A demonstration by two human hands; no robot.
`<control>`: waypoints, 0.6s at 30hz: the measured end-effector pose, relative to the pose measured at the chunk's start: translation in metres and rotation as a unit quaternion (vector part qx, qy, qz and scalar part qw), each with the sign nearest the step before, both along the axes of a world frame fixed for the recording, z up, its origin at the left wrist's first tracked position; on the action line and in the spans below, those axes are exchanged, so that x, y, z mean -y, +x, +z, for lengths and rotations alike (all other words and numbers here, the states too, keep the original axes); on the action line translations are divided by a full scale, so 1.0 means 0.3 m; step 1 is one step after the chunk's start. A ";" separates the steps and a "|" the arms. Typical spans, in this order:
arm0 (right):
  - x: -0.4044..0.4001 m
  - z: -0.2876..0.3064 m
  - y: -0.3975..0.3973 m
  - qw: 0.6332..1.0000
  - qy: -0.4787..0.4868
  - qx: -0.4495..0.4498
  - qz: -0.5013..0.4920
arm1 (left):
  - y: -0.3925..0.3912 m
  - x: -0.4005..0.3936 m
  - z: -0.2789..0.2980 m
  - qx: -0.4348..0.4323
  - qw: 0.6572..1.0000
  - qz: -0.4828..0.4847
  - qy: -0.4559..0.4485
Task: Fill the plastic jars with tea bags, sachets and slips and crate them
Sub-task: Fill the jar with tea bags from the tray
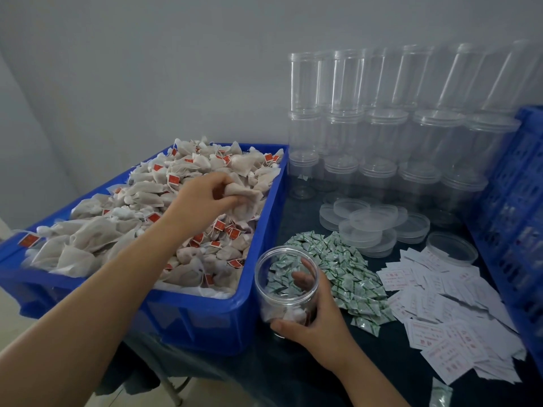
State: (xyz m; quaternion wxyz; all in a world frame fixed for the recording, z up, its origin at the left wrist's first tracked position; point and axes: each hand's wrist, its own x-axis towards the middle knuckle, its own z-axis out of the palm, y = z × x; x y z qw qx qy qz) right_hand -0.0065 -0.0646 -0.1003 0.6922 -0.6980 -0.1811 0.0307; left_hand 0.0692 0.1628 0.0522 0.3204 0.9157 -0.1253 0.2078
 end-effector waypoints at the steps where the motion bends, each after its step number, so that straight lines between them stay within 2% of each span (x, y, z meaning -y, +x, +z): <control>1: 0.000 -0.001 0.001 1.000 0.004 -0.002 0.004 | -0.016 0.009 0.023 -0.003 1.000 -0.011 -0.022; 6: -0.004 -0.001 0.002 1.000 0.008 -0.001 0.007 | -0.106 0.087 0.145 -0.005 0.989 -0.074 -0.128; 10: -0.003 -0.001 0.002 1.000 0.021 -0.006 0.010 | -0.182 0.148 0.200 -0.006 0.983 -0.118 -0.140; 12: -0.005 0.000 0.003 1.000 0.025 -0.004 0.016 | -0.210 0.172 0.180 -0.019 0.985 -0.130 -0.112; 16: 0.001 -0.004 0.005 0.999 0.020 -0.006 0.026 | -0.221 0.197 0.082 -0.027 0.995 -0.094 0.029; 18: -0.002 0.001 0.004 0.999 0.031 -0.007 0.023 | -0.217 0.201 0.039 -0.030 0.994 -0.084 0.057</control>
